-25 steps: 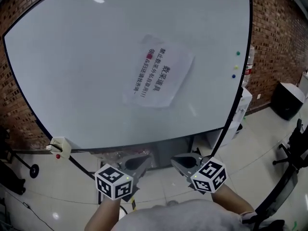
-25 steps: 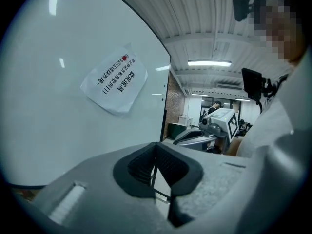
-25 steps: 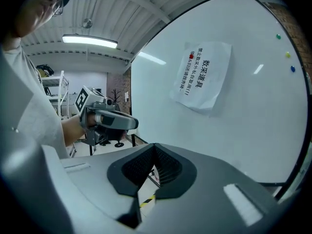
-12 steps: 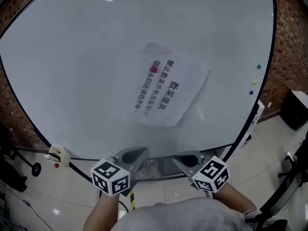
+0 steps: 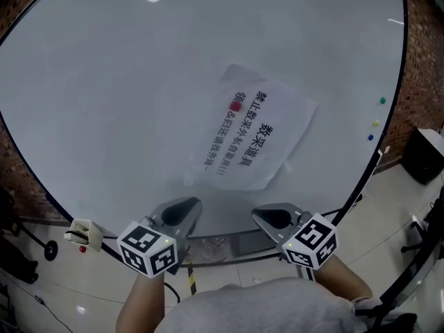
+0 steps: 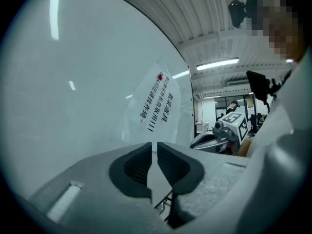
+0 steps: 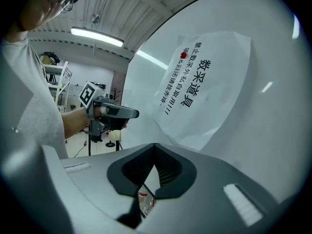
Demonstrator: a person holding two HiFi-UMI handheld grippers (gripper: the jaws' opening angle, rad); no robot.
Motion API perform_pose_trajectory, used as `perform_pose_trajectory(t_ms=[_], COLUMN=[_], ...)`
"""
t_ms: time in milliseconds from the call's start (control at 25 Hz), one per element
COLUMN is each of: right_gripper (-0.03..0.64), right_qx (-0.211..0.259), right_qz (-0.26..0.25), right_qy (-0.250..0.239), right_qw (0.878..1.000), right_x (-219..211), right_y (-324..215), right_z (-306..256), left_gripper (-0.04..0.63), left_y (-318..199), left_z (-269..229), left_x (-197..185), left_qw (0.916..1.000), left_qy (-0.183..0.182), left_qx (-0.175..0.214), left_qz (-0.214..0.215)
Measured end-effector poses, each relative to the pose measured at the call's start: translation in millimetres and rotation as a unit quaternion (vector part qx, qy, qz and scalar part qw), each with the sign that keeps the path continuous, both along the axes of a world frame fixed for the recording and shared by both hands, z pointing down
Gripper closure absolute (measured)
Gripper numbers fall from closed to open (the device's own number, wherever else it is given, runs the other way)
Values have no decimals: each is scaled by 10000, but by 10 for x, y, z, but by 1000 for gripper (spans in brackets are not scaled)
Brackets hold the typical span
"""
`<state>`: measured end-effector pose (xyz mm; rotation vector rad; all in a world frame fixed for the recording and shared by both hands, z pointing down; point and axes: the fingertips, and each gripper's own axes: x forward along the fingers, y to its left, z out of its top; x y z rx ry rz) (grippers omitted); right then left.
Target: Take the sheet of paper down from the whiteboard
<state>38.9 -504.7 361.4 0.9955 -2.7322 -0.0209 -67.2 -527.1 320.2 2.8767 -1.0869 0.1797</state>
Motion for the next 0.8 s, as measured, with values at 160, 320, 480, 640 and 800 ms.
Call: perform_pose_trajectory(t_ms=[160, 320, 480, 640, 800], right_gripper=[618, 618, 618, 618, 618], right_qx=[-41, -44, 99, 415, 800], right_qz=[111, 157, 235, 348, 357], right_qy=[-27, 34, 43, 17, -2], right_qw=[9999, 9999, 9997, 9985, 9962], right_x=[-108, -176, -155, -133, -169], right_y=[-57, -65, -92, -134, -165], right_z=[-18, -11, -104, -284, -518], left_gripper=[514, 463, 453, 454, 482], left_y=[-134, -280, -389, -494, -491], left_z=[-40, -114, -188, -154, -166], left_x=[-178, -275, -213, -198, -201], left_qw=[10000, 9999, 9998, 9998, 9996], left_qy=[-35, 95, 157, 175, 287], left_qx=[42, 83, 86, 12, -18], left_qz=[-37, -100, 31, -71, -30])
